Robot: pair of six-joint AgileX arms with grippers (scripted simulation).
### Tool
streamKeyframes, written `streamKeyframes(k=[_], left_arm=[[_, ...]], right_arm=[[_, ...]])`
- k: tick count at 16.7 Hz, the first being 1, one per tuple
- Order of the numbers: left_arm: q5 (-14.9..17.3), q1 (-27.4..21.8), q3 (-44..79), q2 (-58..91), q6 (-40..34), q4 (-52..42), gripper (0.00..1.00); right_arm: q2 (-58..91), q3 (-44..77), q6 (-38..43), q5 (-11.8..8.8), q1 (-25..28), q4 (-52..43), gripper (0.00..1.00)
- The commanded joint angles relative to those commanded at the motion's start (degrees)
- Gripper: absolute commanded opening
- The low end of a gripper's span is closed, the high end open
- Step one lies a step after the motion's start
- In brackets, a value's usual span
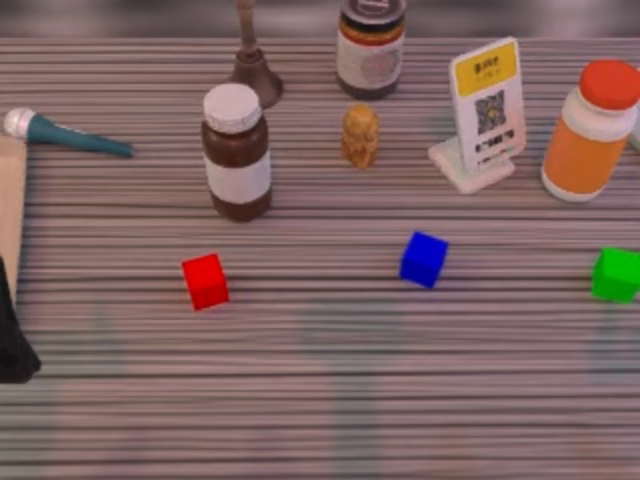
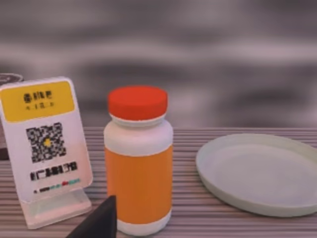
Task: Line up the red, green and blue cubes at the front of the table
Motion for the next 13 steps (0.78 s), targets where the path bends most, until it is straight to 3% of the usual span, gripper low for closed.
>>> streamKeyframes(k=[6, 13], left_arm=[[0.36, -1.79, 5.74, 5.97, 2.9, -3.69, 1.0], [0.44, -8.4, 31.31, 37.65, 16.26, -22.0, 1.0]], right_arm=[[0.0, 0.0, 0.0, 0.0, 0.0, 0.0, 1.0], [0.0, 0.0, 0.0, 0.0, 0.0, 0.0, 1.0]])
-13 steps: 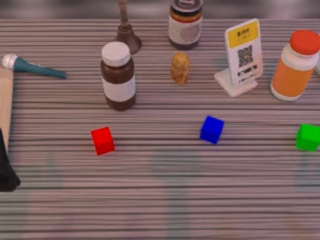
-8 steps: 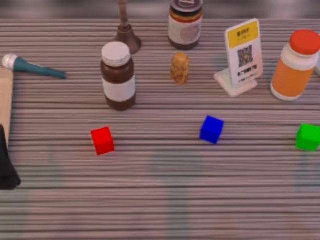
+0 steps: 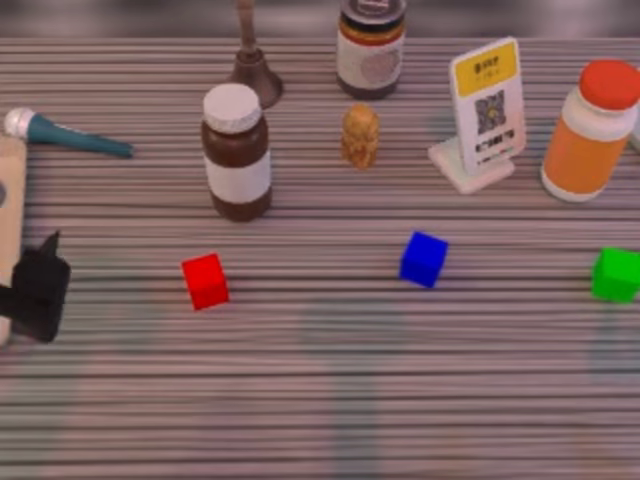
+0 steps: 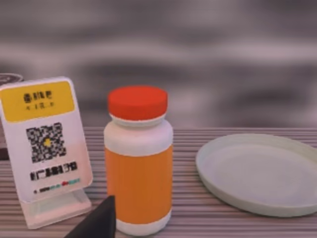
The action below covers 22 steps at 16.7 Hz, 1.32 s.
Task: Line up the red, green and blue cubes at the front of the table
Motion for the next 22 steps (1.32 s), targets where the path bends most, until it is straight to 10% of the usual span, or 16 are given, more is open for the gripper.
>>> streamKeyframes(k=[12, 22], left_arm=[[-0.51, -12.33, 50.58, 67.11, 26.31, -36.31, 1.0], [-0.36, -14.63, 60.09, 79.22, 31.22, -42.44, 1.0]], right_arm=[[0.0, 0.0, 0.0, 0.0, 0.0, 0.0, 1.0], [0.0, 0.0, 0.0, 0.0, 0.0, 0.0, 1.0]])
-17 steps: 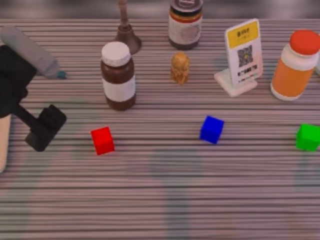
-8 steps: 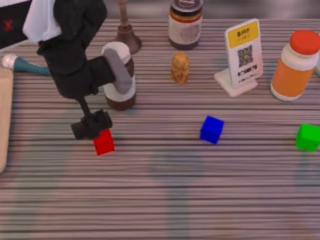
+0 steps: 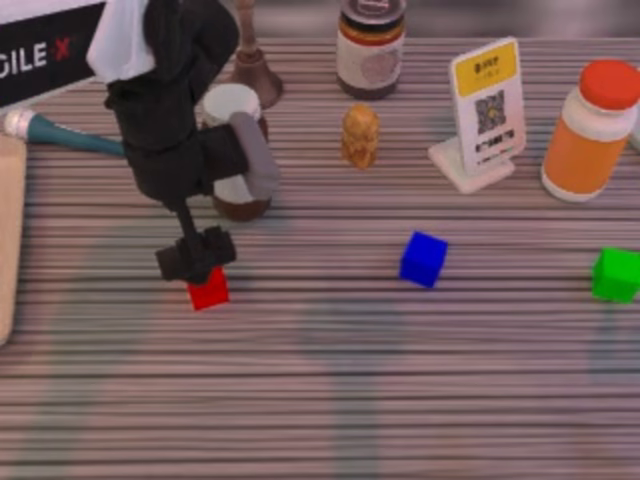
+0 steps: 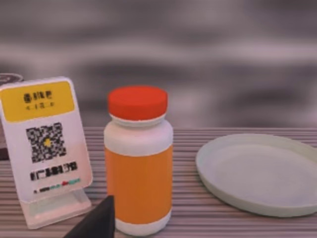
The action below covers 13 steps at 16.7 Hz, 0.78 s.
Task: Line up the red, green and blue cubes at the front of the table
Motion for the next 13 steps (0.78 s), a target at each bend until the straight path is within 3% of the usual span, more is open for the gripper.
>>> streamKeyframes(k=[3, 9, 13], left_arm=[[0.02, -0.16, -1.7, 0.91, 0.14, 2.31, 1.0], [0.07, -0.18, -9.74, 6.32, 0.22, 16.35, 1.0], [0.07, -0.2, -10.71, 7.13, 0.27, 17.75, 1.0]], right_arm=[[0.0, 0.0, 0.0, 0.0, 0.0, 0.0, 1.0], [0.0, 0.0, 0.0, 0.0, 0.0, 0.0, 1.0], [0.0, 0.0, 0.0, 0.0, 0.0, 0.0, 1.0]])
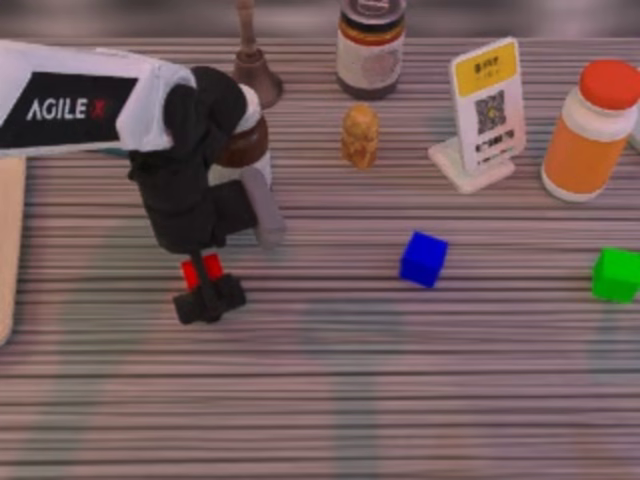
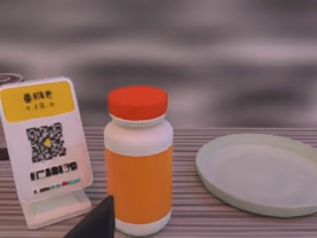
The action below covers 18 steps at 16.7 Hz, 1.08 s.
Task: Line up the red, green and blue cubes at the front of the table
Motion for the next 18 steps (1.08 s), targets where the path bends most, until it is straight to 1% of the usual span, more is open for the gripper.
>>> streamKeyframes(k=[1, 14, 15, 18], left_arm=[[0.0, 0.0, 0.0, 0.0, 0.0, 0.0, 1.0], [0.0, 0.0, 0.0, 0.0, 0.0, 0.0, 0.02], [0.0, 0.0, 0.0, 0.0, 0.0, 0.0, 0.0], [0.0, 0.0, 0.0, 0.0, 0.0, 0.0, 0.0]], right_arm=[[0.0, 0.0, 0.0, 0.0, 0.0, 0.0, 1.0], [0.0, 0.0, 0.0, 0.0, 0.0, 0.0, 1.0], [0.0, 0.0, 0.0, 0.0, 0.0, 0.0, 1.0], [0.0, 0.0, 0.0, 0.0, 0.0, 0.0, 1.0]])
